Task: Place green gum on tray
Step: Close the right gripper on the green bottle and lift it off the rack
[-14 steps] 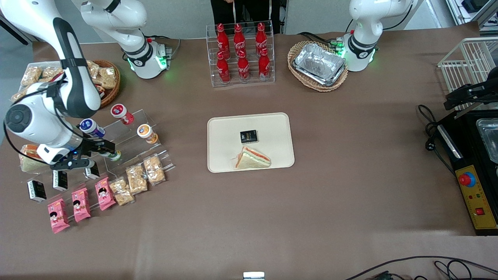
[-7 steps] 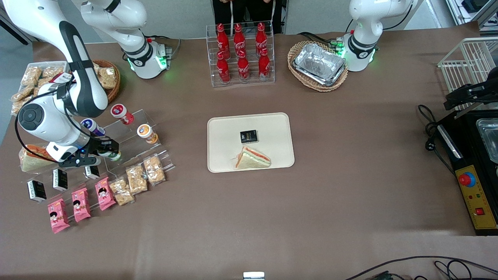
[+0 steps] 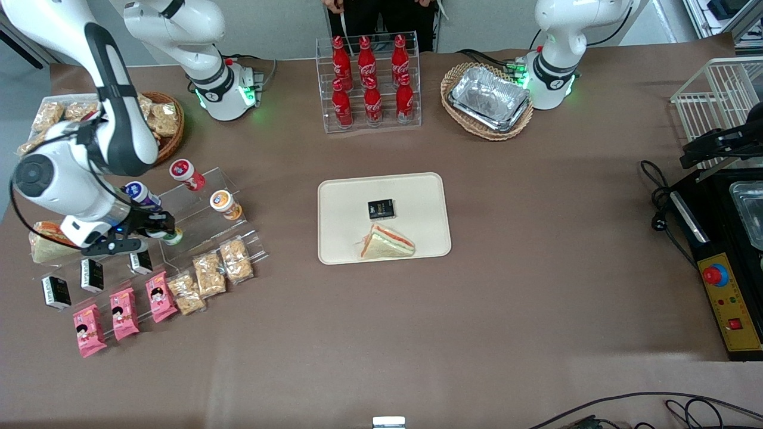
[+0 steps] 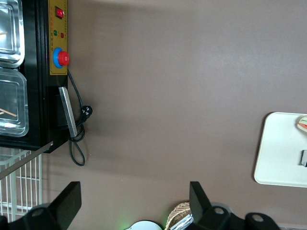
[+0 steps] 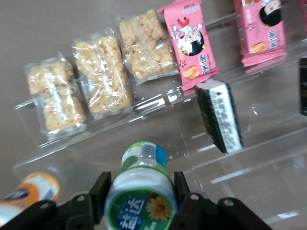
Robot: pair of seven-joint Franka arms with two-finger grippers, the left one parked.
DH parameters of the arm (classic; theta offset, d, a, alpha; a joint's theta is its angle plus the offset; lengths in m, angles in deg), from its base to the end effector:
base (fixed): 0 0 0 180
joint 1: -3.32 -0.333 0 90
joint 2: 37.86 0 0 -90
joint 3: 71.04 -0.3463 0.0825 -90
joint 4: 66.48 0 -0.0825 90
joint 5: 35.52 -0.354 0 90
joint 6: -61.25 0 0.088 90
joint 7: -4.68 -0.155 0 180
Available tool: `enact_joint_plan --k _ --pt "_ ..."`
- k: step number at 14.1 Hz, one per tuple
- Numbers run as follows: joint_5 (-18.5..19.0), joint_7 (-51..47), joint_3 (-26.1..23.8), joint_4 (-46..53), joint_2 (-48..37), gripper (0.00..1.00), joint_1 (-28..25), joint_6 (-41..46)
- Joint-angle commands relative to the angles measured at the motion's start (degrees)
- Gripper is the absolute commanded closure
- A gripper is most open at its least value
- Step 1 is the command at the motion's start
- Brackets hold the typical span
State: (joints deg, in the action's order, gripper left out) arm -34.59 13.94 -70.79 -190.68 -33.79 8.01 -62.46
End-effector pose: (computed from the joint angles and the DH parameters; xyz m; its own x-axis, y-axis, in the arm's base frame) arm 0.5093 -0.0453 0.3566 0.9932 0.0846 -0.0806 0.0848 -0.9964 0.0001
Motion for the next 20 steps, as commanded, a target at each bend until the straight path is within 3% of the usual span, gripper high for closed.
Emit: enact_joint_plan --k 1,7,9,15,20 --pt "-0.4 0.67 -0.08 12.81 -0.9 0.71 -0.21 17.22" --pt "-1.81 0.06 -0.17 32.07 -0.9 0.7 -0.3 38.78" --pt "-5.13 -2.12 -0.17 33.5 -2.12 0.7 -1.0 42.57" --pt "-6.03 -30.48 0.01 32.62 -3.19 0.7 -19.69 42.5" --pt "-6.73 -45.89 0.01 24.91 -1.69 0.71 -32.53 31.8"
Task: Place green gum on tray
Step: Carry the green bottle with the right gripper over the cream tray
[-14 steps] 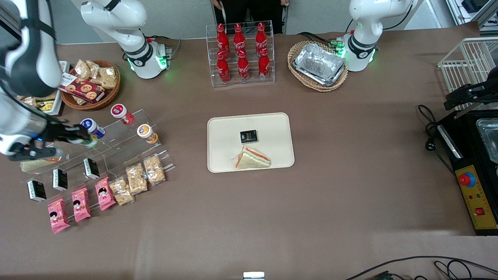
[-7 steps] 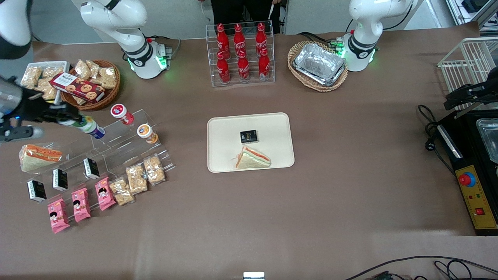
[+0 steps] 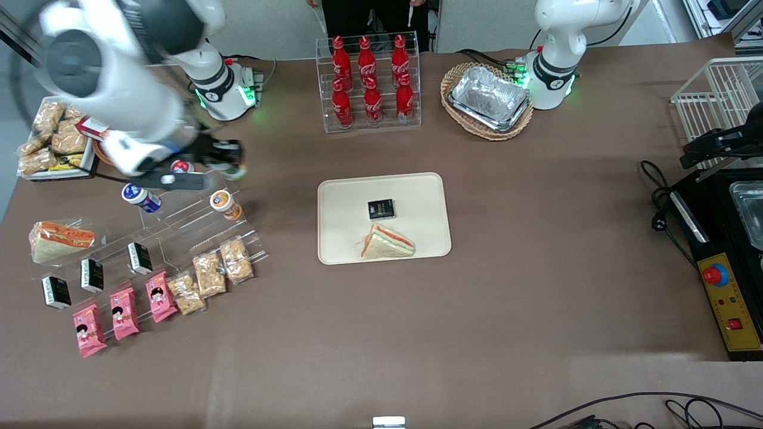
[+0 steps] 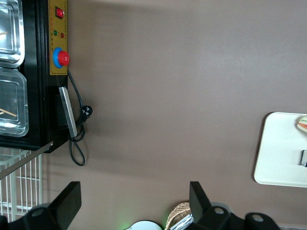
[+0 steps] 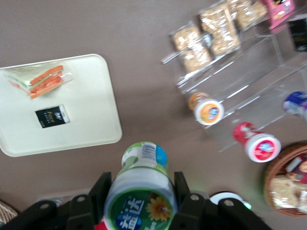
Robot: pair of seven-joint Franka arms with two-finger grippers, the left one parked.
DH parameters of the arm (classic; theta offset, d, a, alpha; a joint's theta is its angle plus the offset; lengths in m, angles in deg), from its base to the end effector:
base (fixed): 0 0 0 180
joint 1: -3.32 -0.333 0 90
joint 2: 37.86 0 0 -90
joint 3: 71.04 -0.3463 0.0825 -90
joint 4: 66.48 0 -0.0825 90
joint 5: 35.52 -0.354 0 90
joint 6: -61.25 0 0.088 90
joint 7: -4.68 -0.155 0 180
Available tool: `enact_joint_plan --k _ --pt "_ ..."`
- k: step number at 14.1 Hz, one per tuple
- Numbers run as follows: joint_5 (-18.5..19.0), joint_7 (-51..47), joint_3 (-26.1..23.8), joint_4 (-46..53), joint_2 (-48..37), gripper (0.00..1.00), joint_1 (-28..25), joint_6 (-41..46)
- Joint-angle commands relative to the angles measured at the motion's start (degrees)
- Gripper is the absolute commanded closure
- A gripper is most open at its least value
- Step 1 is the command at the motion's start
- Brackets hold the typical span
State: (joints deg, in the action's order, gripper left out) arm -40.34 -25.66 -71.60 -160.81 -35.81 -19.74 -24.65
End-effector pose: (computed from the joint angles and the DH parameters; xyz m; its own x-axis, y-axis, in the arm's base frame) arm 0.4657 0.2183 0.5509 0.9728 -0.1182 -0.1991 -0.1167 -0.9930 0.0194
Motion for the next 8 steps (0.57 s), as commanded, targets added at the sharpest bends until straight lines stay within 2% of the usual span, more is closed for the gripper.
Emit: enact_joint_plan --k 1,8 --pt "-0.98 -6.92 0.82 -7.86 0.24 0.71 -5.59 -9.25" --pt "-1.86 -7.46 0.73 -27.12 1.81 0.71 -11.82 -36.23"
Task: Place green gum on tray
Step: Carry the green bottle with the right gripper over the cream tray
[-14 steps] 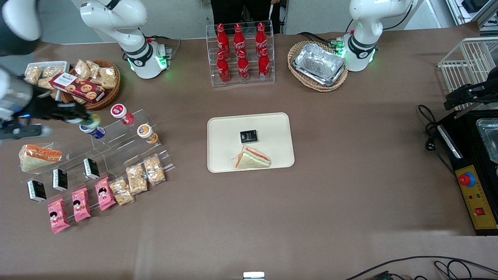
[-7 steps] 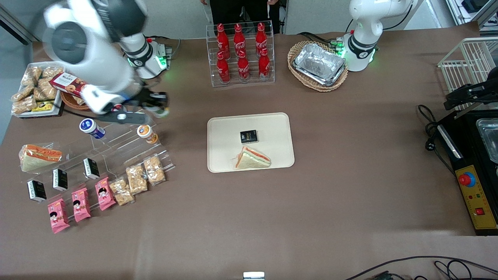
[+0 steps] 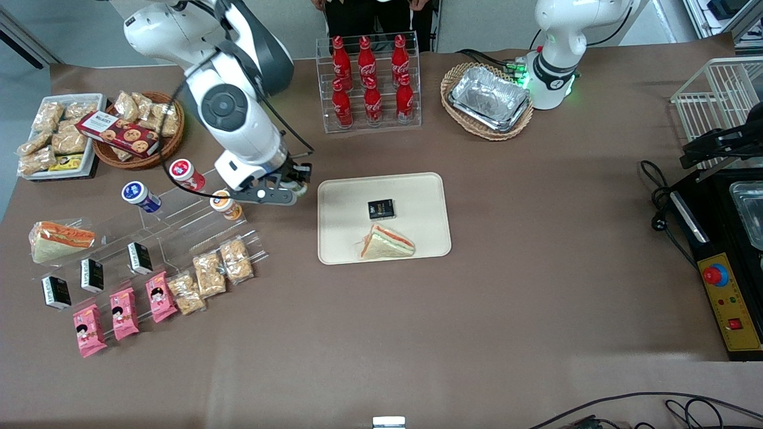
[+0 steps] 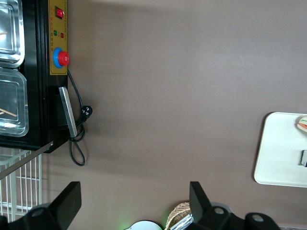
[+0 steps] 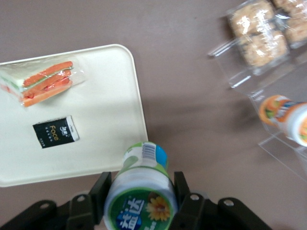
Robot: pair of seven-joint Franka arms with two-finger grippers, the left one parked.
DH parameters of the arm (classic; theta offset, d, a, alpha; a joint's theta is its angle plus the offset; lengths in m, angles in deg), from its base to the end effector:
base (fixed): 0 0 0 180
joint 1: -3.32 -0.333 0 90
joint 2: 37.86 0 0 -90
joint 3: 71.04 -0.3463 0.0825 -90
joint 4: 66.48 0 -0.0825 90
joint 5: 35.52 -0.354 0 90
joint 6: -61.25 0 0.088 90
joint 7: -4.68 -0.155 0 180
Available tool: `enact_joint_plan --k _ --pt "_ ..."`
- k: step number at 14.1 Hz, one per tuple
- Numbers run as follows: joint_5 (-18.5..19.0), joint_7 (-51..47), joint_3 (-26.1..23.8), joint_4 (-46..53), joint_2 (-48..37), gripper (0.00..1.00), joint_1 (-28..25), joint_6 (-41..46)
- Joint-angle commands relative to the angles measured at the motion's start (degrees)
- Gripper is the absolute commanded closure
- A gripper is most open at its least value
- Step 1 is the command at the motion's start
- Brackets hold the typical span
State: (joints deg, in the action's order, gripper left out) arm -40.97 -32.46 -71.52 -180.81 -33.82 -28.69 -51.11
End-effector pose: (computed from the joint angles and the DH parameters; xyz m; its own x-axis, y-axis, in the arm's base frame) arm 0.4405 0.2929 0.4141 0.9834 -0.1204 -0.1355 -0.1219 -0.9925 -0.0029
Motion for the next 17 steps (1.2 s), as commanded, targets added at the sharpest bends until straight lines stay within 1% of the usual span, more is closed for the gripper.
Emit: enact_joint_plan --k 1,4,7,13,14,15,16,17 --pt "-1.23 -0.74 0.66 -8.26 1.57 0.71 -4.01 -13.12" --pt "-2.02 -3.36 0.66 -8.71 7.54 0.71 -7.44 -20.25" --pt "-2.02 -3.73 0.66 -8.63 12.82 0.71 -9.2 -25.97" --pt "-2.02 -4.25 0.74 -8.28 16.7 0.69 -10.35 -30.72" --pt "-2.11 -4.25 0.74 -8.19 16.79 0.66 -10.26 -30.82" --pt "-2.37 -4.25 0.74 -8.1 16.79 0.44 -10.18 -30.73" --pt "-2.81 -4.34 0.74 -8.01 16.79 0.11 -10.17 -30.73" --pt "-3.16 -4.25 0.74 -8.01 16.79 0.05 -10.17 -30.73"
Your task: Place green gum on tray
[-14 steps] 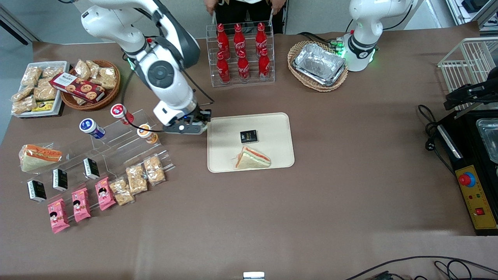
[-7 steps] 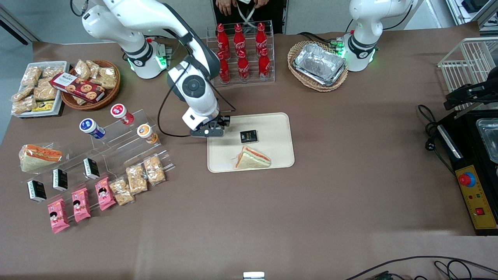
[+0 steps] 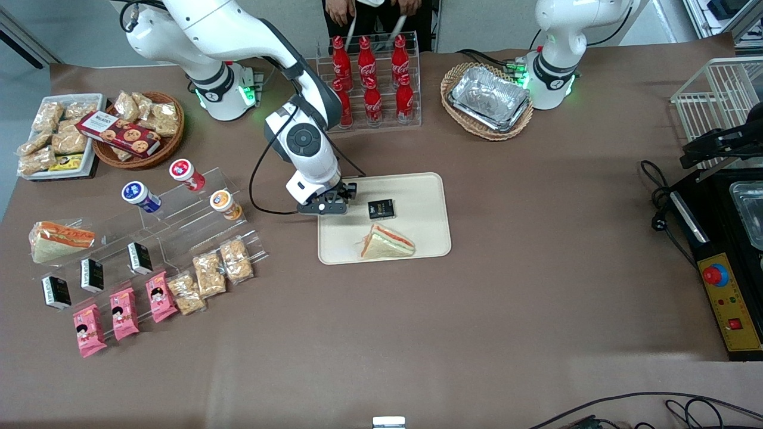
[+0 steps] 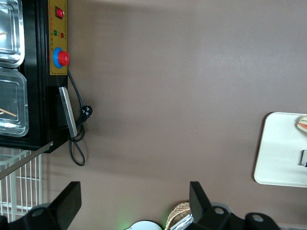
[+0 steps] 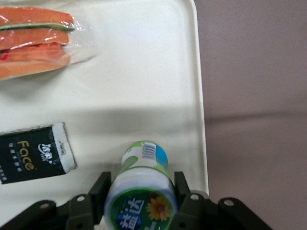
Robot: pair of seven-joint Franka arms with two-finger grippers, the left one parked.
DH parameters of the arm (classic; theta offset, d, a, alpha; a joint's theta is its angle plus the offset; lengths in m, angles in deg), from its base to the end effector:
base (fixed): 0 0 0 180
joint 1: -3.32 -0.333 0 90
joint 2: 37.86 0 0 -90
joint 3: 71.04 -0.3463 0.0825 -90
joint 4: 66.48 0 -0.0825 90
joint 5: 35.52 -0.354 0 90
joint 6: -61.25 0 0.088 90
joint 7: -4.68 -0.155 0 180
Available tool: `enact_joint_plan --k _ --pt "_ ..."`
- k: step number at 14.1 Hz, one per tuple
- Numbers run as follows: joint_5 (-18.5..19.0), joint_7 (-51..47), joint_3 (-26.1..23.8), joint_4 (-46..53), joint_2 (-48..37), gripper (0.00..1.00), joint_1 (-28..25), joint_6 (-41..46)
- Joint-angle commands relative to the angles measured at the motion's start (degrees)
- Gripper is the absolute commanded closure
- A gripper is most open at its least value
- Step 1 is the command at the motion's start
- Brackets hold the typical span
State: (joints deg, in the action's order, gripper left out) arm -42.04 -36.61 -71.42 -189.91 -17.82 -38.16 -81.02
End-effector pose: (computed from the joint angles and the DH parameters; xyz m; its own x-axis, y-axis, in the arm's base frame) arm 0.4137 0.3745 0.2380 0.9947 -0.0798 -0.0643 -0.0822 -0.9959 -0.0365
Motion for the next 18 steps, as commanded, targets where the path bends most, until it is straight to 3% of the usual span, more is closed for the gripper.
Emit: enact_joint_plan --k 1,5,12,18 --pt "-2.1 -0.1 0.64 1.08 0.62 0.02 -0.62 -0.64" --pt "-2.01 2.17 1.43 1.34 -4.81 0.02 2.61 4.34" --pt "-1.75 23.24 1.87 1.44 -23.27 0.0 24.13 27.11" --pt "-1.13 41.09 1.96 9.06 -26.54 0.0 39.61 40.03"
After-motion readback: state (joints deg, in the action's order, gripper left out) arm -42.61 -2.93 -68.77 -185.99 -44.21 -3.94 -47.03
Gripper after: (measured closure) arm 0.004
